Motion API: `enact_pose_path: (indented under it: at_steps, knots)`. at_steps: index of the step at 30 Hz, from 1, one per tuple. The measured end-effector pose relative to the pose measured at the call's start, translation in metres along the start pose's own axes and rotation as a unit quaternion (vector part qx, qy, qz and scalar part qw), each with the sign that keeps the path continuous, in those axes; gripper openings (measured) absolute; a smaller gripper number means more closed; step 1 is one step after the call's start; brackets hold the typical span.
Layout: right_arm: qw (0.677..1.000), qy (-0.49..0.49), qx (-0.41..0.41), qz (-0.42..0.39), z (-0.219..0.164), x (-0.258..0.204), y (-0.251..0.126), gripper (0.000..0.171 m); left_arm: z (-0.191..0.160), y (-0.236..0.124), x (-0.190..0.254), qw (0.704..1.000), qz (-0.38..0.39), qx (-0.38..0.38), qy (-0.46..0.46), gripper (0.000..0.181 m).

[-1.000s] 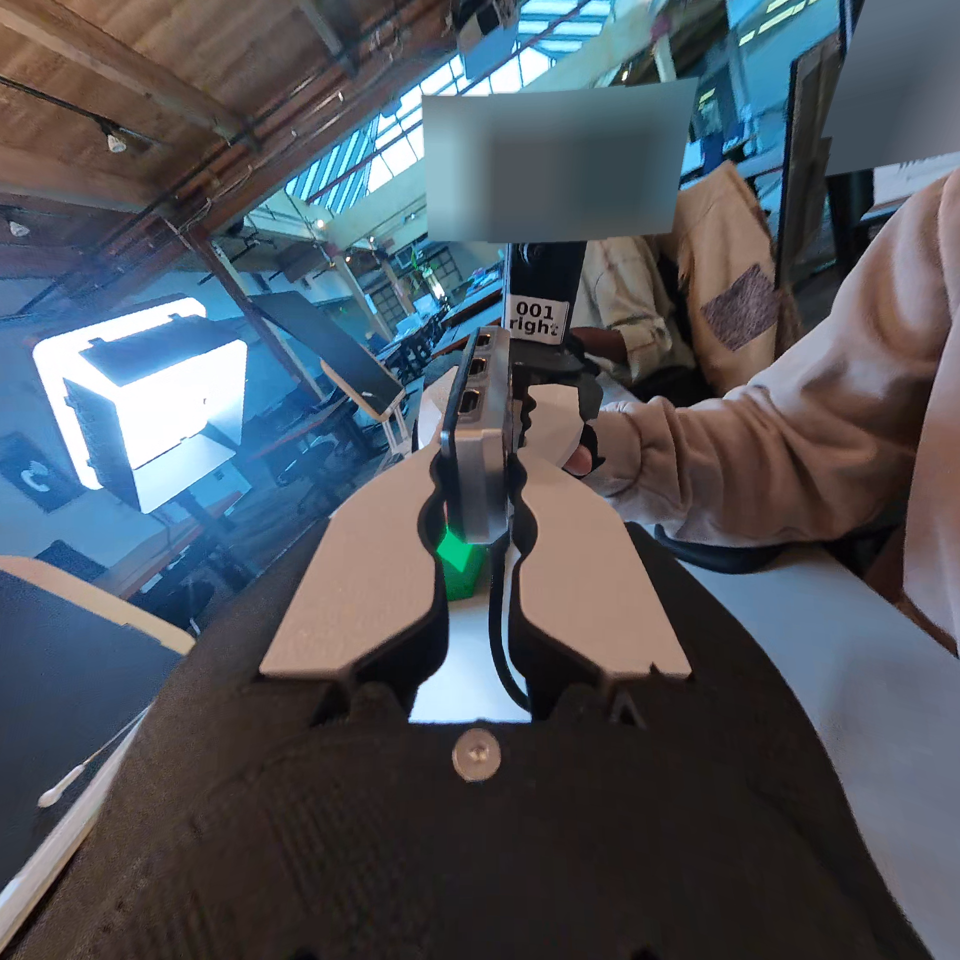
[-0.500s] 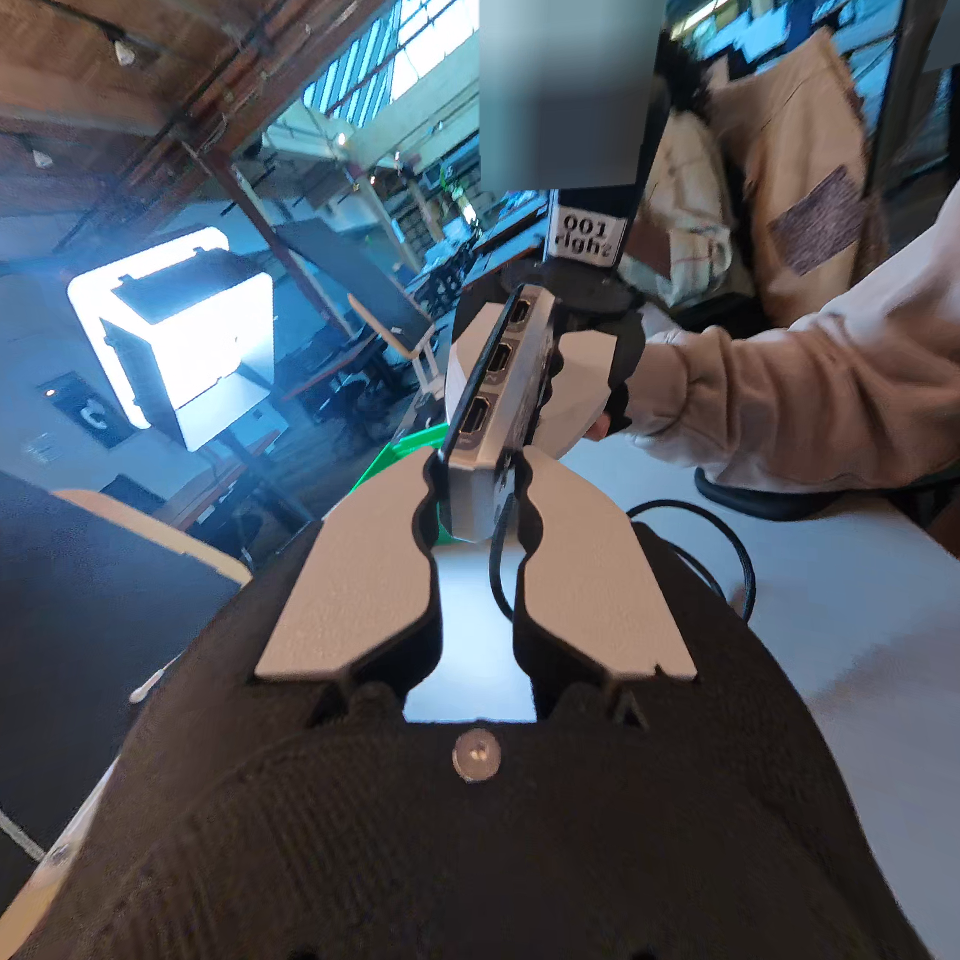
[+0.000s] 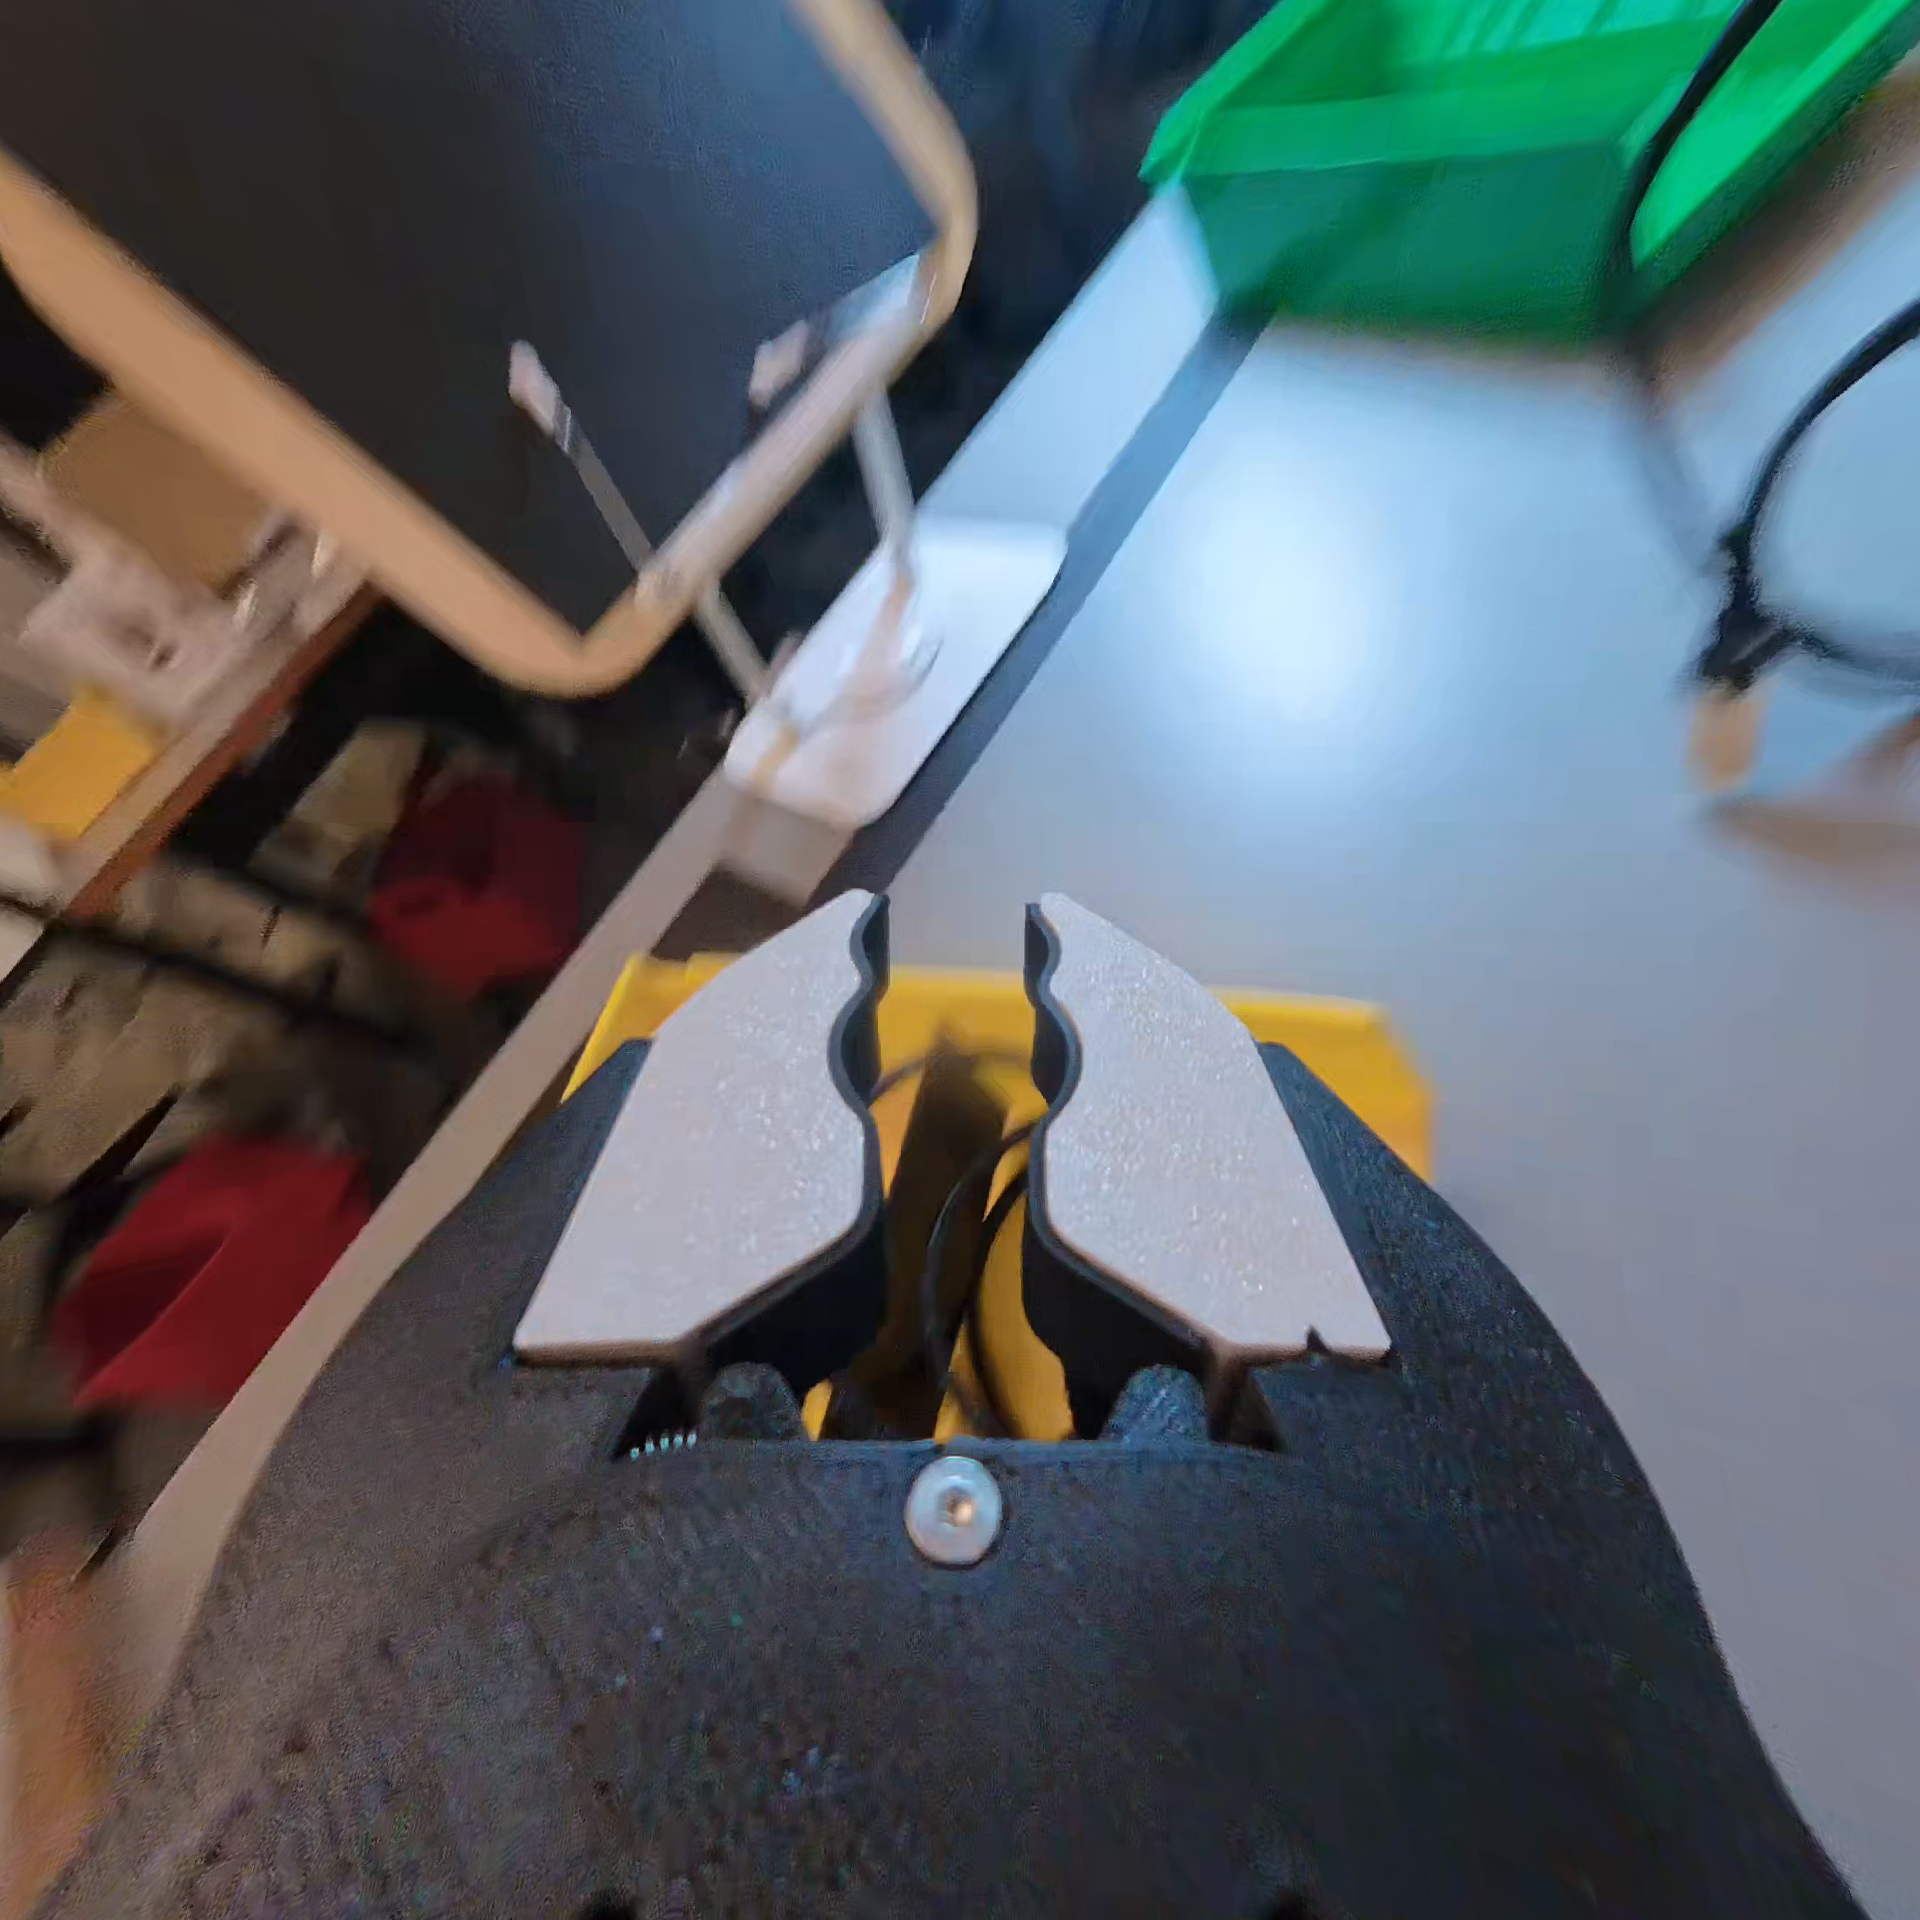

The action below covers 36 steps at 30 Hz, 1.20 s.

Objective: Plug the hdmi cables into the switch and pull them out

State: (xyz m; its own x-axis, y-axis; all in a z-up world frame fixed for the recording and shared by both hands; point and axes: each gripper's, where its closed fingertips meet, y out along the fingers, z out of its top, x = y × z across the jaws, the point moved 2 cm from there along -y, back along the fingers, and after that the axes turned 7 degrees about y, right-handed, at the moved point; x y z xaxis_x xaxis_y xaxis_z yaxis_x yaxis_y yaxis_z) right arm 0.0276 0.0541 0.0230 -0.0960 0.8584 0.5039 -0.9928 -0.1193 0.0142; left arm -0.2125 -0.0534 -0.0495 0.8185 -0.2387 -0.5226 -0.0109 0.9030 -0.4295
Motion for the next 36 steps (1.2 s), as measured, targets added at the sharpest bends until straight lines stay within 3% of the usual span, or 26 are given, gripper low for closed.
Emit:
enact_pose_path:
  at_steps: [3, 5, 8, 12, 19, 25, 31, 36]
  knots:
    - [1.000, 0.001, -0.008, -0.006, -0.006, 0.004, 0.001, 0.023, -0.051, 0.015, -0.024, 0.990, 0.067, -0.122, -0.005, 0.031]
    - [1.000, 0.004, -0.007, -0.007, -0.006, 0.005, 0.000, 0.023, -0.072, 0.022, -0.037, 0.984, 0.099, -0.144, -0.031, 0.033]
    - [1.000, 0.004, -0.006, -0.008, -0.006, 0.006, -0.001, 0.023, -0.106, 0.033, -0.035, 0.977, 0.081, -0.187, -0.070, 0.041]
    - [1.000, 0.002, -0.007, -0.008, -0.007, 0.005, 0.000, 0.023, -0.139, 0.038, -0.029, 0.963, 0.061, -0.253, -0.066, 0.008]
    - [1.000, 0.006, -0.005, -0.005, -0.007, 0.005, 0.000, 0.023, -0.072, -0.003, -0.053, 0.972, 0.147, -0.179, -0.048, 0.009]
    - [1.000, 0.001, -0.006, 0.009, -0.005, -0.001, 0.001, 0.023, 0.017, -0.050, -0.064, 0.972, 0.235, 0.004, -0.029, 0.010]
    - [1.000, 0.000, -0.011, 0.007, -0.008, -0.002, 0.003, 0.023, 0.084, -0.062, -0.038, 0.964, 0.148, 0.202, -0.085, 0.007]
    - [1.000, -0.002, -0.011, -0.003, -0.006, 0.002, 0.001, 0.023, 0.103, -0.038, -0.006, 0.963, 0.016, 0.235, -0.131, 0.008]
